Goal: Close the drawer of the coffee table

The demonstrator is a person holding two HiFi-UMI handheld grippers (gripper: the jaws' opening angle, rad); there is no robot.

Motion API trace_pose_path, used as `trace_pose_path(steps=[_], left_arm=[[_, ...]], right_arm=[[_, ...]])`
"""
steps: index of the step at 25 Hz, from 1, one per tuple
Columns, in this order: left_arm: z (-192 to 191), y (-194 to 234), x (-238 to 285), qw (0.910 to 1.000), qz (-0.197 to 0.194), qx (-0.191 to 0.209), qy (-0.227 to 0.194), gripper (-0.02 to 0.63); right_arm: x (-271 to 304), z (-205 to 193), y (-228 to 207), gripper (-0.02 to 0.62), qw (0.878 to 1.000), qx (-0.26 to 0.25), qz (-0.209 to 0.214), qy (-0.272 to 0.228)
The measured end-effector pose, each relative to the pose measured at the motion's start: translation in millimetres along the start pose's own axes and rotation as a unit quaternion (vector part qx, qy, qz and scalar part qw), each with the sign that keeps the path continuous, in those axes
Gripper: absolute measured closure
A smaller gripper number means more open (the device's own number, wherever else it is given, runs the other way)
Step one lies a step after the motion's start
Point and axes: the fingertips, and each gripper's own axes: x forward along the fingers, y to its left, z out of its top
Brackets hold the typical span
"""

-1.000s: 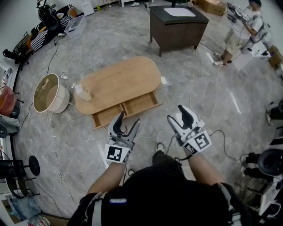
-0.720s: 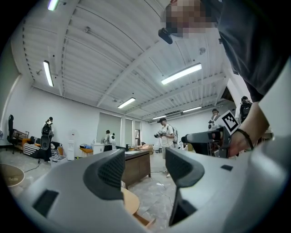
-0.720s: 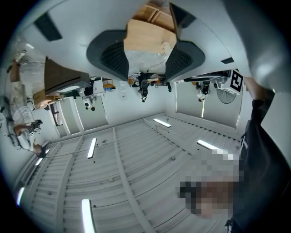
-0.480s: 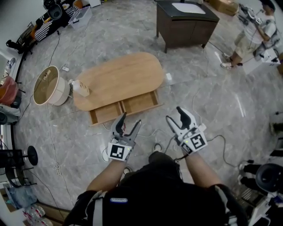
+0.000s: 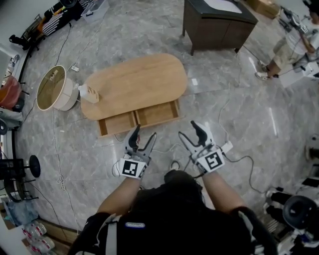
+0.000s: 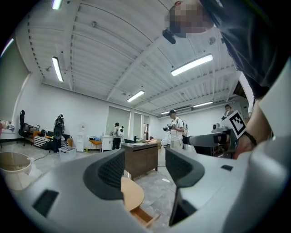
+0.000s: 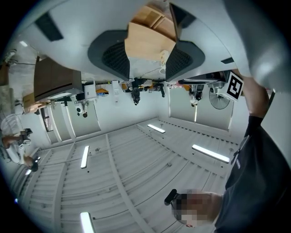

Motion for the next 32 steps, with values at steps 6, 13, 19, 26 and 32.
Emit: trace_pose_path(steps=[6, 13, 19, 26, 32], left_arm=[[-25.5, 4.1, 6.6, 0.9998, 0.013, 0.004, 0.014, 0.345], [-61.9, 19.1, 10.1, 0.9996, 0.015, 0.010, 0.024, 0.345], [-106.3, 20.7, 11.3, 0.9990, -0.016, 0.019, 0.037, 0.345], [-152.8, 45.9, 6.0, 0.9987, -0.010, 0.020, 0.045, 0.345], [-188.3, 59.1, 5.2, 0.9987, -0.009, 0.022, 0.046, 0.345]], right_arm=[[10.0, -29.4, -5.1, 0.357, 1.000, 0.008, 0.010, 0.006], [23.0, -72.4, -5.6, 0.357, 1.000, 0.008, 0.011, 0.019], [35.4, -97.7, -2.9, 0.357, 1.000, 0.011, 0.000, 0.007], [57.5, -141.2, 6.8, 0.357, 1.000, -0.001, 0.008, 0.012], [68.6, -181.8, 0.7, 0.357, 1.000, 0.007, 0.000, 0.025]])
